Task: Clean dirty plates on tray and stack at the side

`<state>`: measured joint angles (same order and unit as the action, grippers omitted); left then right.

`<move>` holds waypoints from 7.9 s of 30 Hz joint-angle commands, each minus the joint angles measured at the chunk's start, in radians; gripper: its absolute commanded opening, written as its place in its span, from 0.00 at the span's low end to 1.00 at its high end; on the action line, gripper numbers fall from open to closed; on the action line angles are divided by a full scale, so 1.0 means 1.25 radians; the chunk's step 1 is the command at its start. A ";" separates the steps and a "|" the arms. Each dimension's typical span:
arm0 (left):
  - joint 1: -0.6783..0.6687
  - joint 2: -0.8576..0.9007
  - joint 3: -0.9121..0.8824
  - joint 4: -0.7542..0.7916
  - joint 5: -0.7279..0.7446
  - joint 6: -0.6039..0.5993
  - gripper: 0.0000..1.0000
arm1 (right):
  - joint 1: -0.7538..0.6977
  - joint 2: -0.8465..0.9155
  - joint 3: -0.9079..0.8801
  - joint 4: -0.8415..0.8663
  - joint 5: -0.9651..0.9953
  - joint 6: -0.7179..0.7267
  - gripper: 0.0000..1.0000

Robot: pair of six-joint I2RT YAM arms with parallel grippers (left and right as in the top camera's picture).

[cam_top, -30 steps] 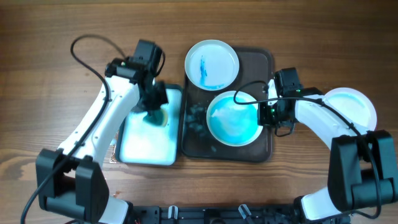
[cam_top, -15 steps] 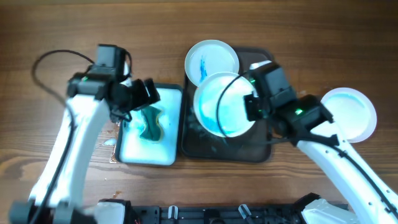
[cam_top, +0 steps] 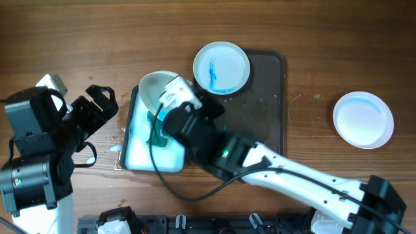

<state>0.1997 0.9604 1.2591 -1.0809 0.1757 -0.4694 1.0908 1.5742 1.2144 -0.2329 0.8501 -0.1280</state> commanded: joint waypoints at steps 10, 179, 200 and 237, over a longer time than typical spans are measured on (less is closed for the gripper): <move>0.006 0.031 0.009 -0.010 -0.013 -0.007 1.00 | 0.139 -0.001 0.011 0.123 0.255 -0.278 0.04; -0.345 0.580 -0.056 0.039 -0.246 -0.004 0.78 | -0.687 -0.302 -0.192 -0.440 -0.785 0.315 0.34; -0.345 0.517 -0.103 0.068 -0.240 -0.005 0.83 | -0.687 -0.302 -0.191 -0.462 -0.785 0.320 0.34; -0.388 0.475 0.134 -0.057 -0.035 0.016 0.04 | -0.719 0.195 -0.193 -0.342 -0.888 0.286 0.04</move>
<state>-0.2382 1.5650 1.4120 -1.1896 0.0406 -0.4644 0.1921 1.7683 0.9771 -0.6666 -0.1993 0.2508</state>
